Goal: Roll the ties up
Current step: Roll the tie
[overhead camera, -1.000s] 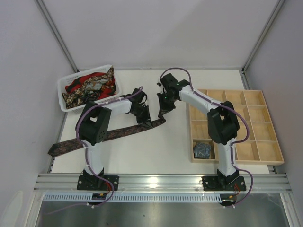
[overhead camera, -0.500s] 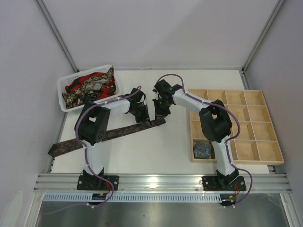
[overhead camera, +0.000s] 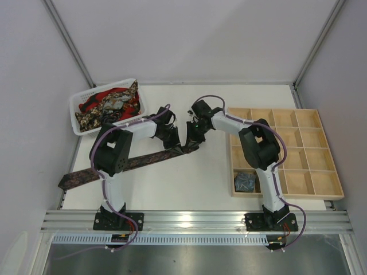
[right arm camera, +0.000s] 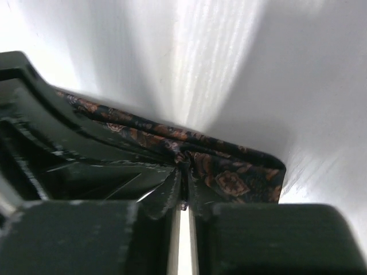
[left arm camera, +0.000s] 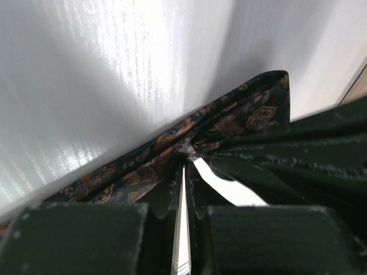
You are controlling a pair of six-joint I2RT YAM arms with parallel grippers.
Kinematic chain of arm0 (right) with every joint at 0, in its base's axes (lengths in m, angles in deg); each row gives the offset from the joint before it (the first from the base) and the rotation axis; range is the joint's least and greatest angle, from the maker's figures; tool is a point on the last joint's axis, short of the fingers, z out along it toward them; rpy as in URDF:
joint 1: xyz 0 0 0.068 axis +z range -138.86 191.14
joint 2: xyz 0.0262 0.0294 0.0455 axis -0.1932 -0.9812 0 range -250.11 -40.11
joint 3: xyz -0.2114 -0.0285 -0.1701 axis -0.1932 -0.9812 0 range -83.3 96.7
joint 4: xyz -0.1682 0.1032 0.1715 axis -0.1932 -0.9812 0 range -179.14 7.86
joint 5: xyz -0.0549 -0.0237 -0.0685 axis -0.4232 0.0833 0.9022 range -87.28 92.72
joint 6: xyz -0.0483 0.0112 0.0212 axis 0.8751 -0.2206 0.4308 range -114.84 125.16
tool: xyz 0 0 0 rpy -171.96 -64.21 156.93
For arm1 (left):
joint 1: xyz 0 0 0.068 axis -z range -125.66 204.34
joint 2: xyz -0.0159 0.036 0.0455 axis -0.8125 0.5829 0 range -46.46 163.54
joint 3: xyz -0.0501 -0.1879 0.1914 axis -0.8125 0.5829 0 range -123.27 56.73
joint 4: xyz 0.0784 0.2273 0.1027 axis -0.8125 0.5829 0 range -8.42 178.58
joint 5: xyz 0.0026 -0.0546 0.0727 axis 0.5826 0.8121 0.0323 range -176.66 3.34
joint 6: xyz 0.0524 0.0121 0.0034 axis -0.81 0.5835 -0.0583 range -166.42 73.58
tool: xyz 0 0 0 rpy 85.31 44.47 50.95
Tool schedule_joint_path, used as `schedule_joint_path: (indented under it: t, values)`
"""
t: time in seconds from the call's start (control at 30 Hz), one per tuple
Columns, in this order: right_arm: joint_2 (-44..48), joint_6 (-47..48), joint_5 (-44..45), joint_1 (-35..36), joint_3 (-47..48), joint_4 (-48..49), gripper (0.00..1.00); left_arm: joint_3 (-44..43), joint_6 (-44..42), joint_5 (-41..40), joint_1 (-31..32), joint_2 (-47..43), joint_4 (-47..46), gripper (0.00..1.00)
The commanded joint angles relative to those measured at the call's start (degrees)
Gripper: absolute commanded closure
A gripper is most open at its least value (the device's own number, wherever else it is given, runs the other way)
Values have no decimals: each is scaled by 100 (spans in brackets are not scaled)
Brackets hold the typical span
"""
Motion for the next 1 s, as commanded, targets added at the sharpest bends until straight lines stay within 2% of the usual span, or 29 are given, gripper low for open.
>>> schedule_joint_path:
  t: [0.0,0.07,0.2,0.37,0.47,0.53,0.6,0.87,0.97]
  values:
    - [-4,-210,-606,-230,-282,573,85,75,-74,-63,-113,-334,-4,92]
    - [5,-263,-904,-319,-484,888,80,84,-83,-63,-139,-422,31,92]
    - [-13,-709,-1906,-521,-879,1609,64,110,-101,-45,-192,-624,101,91]
    - [31,-1107,-2453,-583,-1161,2313,63,111,-48,86,-262,-756,145,91]
    - [5,-1229,-2392,-600,-1214,2392,66,102,-4,165,-271,-818,137,91]
    - [5,-1544,-2453,-644,-1407,2811,77,119,75,253,-280,-827,66,91]
    - [-4,-1739,-2558,-697,-1469,2999,81,154,171,359,-280,-818,-13,91]
    - [-250,-1520,-2225,-758,-1152,2358,94,242,391,534,-262,-634,-285,91]
    - [-259,-1555,-2216,-776,-1162,2375,95,225,479,605,-245,-493,-443,91]
